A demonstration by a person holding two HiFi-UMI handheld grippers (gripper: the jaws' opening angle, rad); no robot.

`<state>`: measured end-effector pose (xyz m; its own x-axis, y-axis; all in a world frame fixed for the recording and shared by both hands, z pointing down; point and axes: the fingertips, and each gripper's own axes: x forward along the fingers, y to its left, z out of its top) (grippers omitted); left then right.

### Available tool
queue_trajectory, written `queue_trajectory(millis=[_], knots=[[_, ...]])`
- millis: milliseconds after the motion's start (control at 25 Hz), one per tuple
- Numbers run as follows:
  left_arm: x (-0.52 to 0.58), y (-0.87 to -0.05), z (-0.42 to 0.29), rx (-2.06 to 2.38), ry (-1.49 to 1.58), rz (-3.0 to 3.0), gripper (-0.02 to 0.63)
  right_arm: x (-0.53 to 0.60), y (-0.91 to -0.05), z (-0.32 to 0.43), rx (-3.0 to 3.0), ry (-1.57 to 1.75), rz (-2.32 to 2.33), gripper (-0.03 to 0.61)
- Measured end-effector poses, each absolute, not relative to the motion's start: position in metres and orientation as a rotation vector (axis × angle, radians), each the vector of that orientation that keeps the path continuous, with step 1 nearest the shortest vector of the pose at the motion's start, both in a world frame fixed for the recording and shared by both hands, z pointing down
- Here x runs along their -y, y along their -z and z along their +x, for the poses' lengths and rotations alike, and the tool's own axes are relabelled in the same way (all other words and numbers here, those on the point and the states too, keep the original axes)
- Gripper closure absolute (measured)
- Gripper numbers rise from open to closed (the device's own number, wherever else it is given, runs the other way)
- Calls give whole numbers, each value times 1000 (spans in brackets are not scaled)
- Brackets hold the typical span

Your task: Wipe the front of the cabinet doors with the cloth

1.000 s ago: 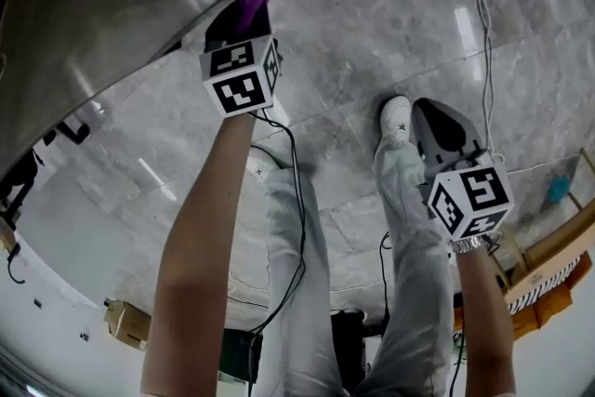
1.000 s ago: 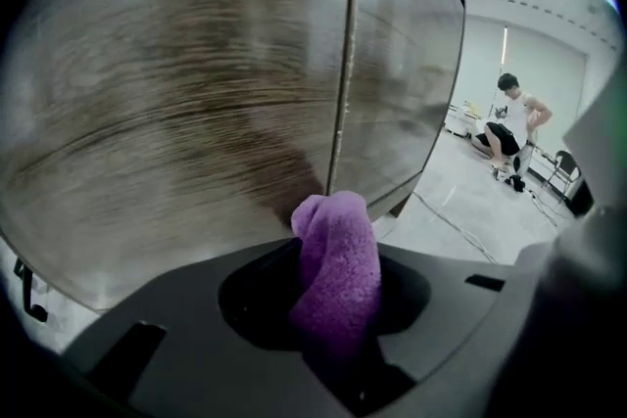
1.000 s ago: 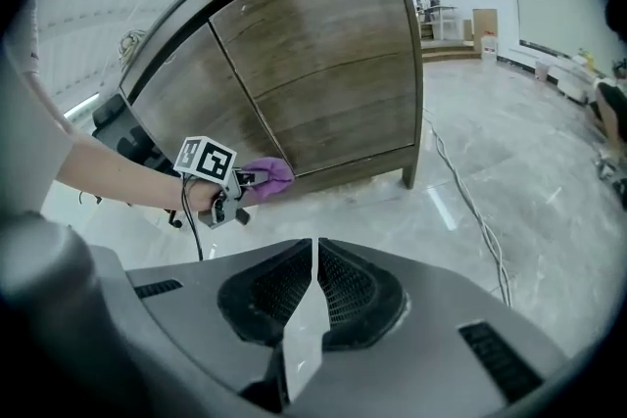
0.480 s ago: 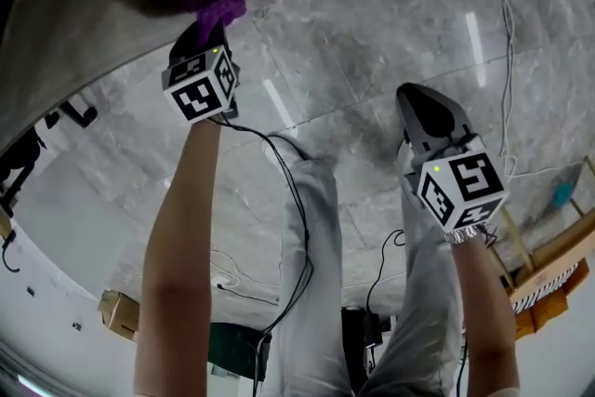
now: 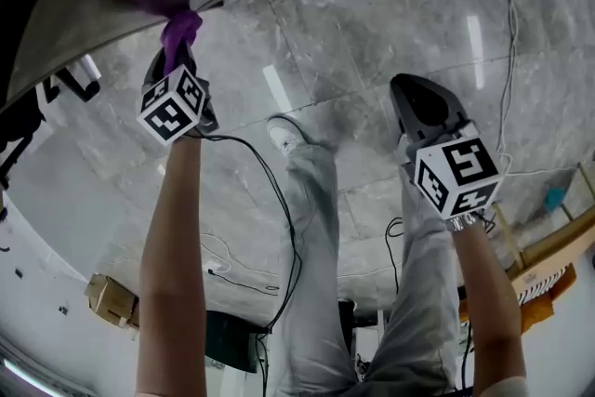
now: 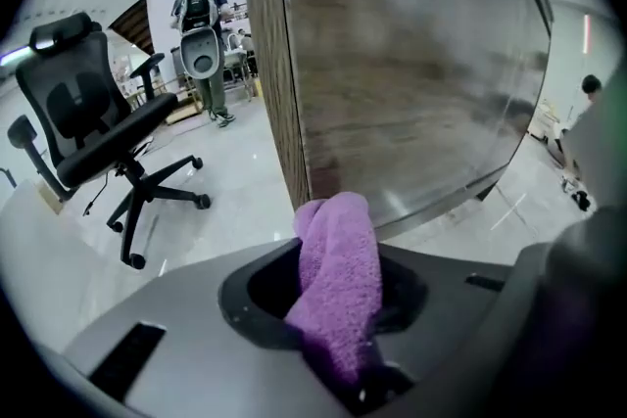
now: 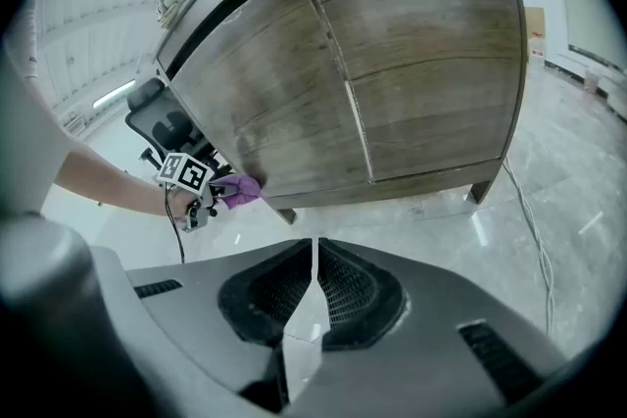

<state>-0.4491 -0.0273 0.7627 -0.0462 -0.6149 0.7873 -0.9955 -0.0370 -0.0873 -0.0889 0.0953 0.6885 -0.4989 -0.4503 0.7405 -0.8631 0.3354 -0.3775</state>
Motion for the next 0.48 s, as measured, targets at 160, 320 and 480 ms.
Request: queue_trajectory(millis=[160, 320, 480], knots=[[-5, -695, -415, 1683, -767, 1798, 503, -93, -649, -87, 2112, -1003, 1084, 543], [-47, -606, -367, 1648, -618, 1871, 503, -81, -594, -83, 2142, -960, 1053, 543], [-69, -527, -316, 1568, -502, 1964, 503, -66, -538, -78, 2195, -877, 1023, 543]])
